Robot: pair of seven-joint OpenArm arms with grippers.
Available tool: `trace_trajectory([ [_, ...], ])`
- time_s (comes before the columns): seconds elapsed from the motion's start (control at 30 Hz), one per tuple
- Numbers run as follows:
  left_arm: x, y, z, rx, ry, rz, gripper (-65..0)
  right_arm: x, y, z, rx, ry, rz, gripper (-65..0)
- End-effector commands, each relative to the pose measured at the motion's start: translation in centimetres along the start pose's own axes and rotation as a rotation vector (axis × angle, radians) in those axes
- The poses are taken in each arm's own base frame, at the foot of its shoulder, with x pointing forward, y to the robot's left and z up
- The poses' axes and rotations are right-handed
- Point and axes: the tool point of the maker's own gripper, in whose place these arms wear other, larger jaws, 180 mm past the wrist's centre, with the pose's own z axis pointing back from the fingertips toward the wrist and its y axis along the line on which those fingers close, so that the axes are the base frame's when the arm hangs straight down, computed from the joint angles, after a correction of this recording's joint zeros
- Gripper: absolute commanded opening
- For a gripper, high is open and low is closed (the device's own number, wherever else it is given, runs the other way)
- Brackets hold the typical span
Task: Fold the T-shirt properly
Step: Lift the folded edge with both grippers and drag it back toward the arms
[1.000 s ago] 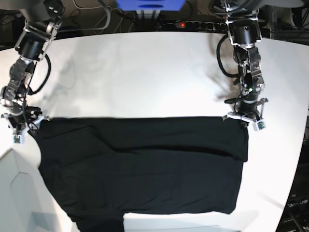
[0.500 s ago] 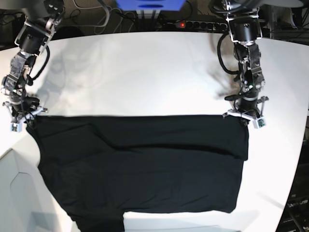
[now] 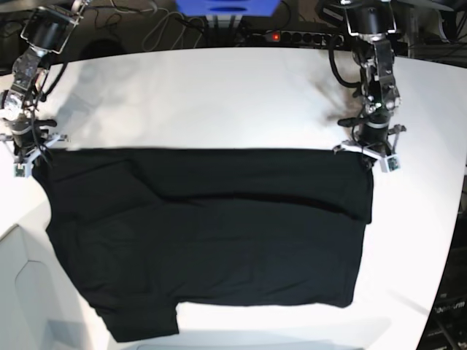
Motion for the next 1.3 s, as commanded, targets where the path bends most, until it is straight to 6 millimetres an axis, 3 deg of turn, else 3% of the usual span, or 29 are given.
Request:
trace_trajectory([
  [0.0, 0.2, 0.5, 0.5, 0.009, -0.005, -0.016, -64.2, 1.5, -1.2, 0.8, -0.024, -0.050, 0.028, -65.0],
  [0.17, -1.7, 1.0, 3.1, 0.008, 0.022, -0.049, -64.2, 0.1, -1.0, 3.3, -0.030, -0.041, 0.101, -65.0],
  [0.3, -1.8, 2.8, 5.3, 0.046, 0.011, -0.048, -64.2, -0.3, -1.6, 5.2, -0.059, -0.055, 0.091, -65.0],
  [0.4, -0.6, 2.9, 6.0, 0.045, -0.020, -0.060, -64.2, 0.0, -1.1, 5.8, -0.004, -0.069, 0.125, -65.0],
  [0.47, 0.3, 3.3, 6.3, 0.056, -0.042, -0.064, -64.2, 1.5, -1.1, 5.7, -0.003, -0.104, 0.129, -65.0],
  [0.6, 2.5, 4.1, 6.7, 0.078, -0.099, -0.057, -64.2, 2.6, -1.7, 5.2, -0.022, -0.081, 0.125, -65.0],
  [0.87, 8.1, 2.3, 6.5, 0.048, -0.242, -0.055, -64.2, 9.4, -4.0, 4.6, -0.082, -0.153, 0.129, -65.0],
  [1.03, 11.2, 1.1, 5.3, 0.031, -0.261, -0.023, -64.2, 15.0, -4.1, 4.2, -0.089, -0.203, 0.178, -65.0],
  [1.13, 13.1, 1.5, 4.8, 0.042, -0.263, 0.013, -64.2, 18.0, -3.9, 4.3, -0.092, -0.242, 0.181, -65.0],
  [1.27, 13.4, 1.8, 4.6, 0.053, -0.234, 0.032, -64.2, 18.3, -4.4, 4.4, -0.104, -0.225, 0.176, -65.0],
])
